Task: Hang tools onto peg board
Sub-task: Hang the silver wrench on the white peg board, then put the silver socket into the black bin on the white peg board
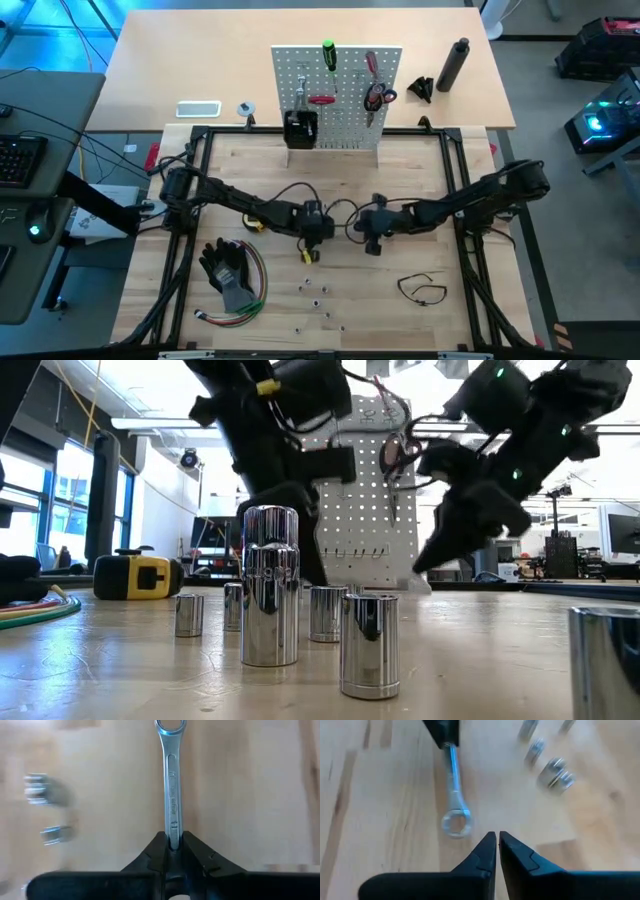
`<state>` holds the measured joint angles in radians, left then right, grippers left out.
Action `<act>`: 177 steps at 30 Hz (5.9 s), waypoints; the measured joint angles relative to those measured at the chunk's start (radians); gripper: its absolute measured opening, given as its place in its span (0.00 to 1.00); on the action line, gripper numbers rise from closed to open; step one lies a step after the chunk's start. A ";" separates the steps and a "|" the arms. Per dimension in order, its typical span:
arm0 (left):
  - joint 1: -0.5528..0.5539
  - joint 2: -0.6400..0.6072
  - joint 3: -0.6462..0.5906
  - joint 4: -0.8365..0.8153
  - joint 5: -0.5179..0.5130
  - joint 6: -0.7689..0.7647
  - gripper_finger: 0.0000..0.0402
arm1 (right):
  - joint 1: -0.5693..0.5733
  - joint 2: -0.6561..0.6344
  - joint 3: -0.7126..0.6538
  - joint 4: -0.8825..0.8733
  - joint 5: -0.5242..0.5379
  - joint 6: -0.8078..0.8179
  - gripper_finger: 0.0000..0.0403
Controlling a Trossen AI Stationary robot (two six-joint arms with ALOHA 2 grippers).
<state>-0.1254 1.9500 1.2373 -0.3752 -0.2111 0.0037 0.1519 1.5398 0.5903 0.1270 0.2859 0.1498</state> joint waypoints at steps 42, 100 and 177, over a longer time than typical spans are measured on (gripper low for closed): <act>0.172 -0.626 0.003 0.005 -0.952 0.530 0.08 | 0.085 -0.432 0.003 -0.197 0.309 -0.102 0.04; 0.304 -0.639 0.003 0.141 -0.893 0.680 0.08 | 0.085 -0.432 0.003 -0.251 0.306 -0.047 0.04; -0.090 -0.635 -0.123 -0.483 -0.227 -0.154 0.41 | 0.085 -0.235 0.002 -0.258 0.017 0.026 0.21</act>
<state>-0.2149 1.3149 1.1142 -0.8584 -0.4377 -0.1508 0.2367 1.3052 0.5922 -0.1307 0.3033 0.1755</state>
